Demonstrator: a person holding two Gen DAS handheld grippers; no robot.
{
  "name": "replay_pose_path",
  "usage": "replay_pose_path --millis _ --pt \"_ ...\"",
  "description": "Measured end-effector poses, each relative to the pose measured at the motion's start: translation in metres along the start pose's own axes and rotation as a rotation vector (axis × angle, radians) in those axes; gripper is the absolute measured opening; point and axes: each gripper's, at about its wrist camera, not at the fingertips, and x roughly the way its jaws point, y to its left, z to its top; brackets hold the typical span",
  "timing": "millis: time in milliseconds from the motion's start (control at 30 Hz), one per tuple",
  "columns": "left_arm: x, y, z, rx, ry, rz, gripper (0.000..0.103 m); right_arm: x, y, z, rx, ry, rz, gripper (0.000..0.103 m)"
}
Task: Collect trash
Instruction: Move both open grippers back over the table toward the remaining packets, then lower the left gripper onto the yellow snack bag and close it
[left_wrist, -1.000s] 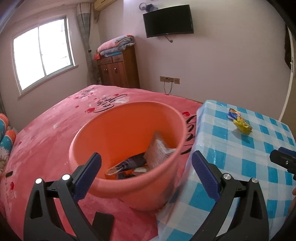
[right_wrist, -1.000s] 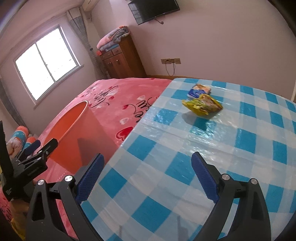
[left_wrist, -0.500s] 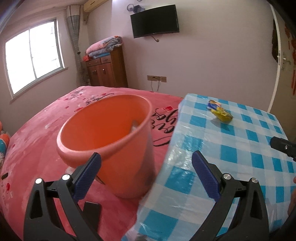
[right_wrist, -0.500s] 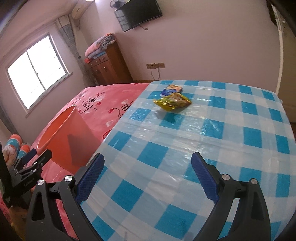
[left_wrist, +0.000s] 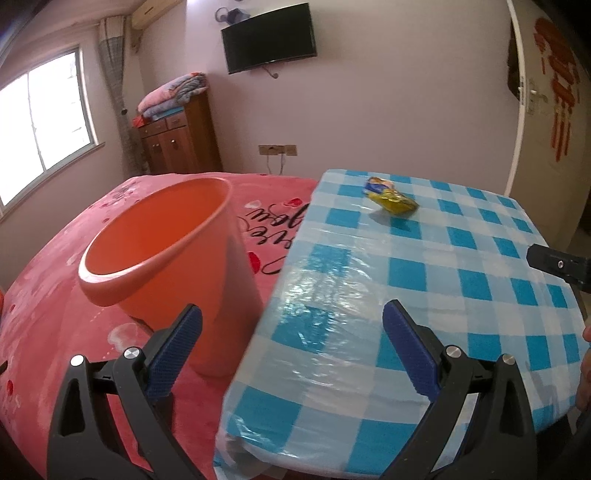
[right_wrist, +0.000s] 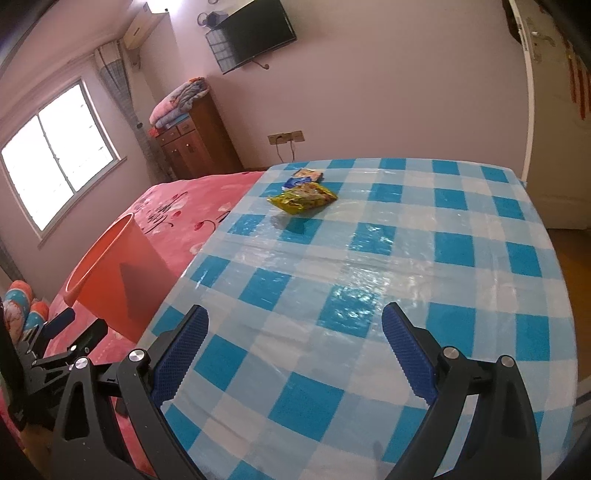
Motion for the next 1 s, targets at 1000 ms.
replay_pose_path --millis 1000 --pt "0.109 -0.131 0.093 0.254 0.078 -0.394 0.098 0.014 -0.102 -0.023 0.146 0.071 -0.036 0.094"
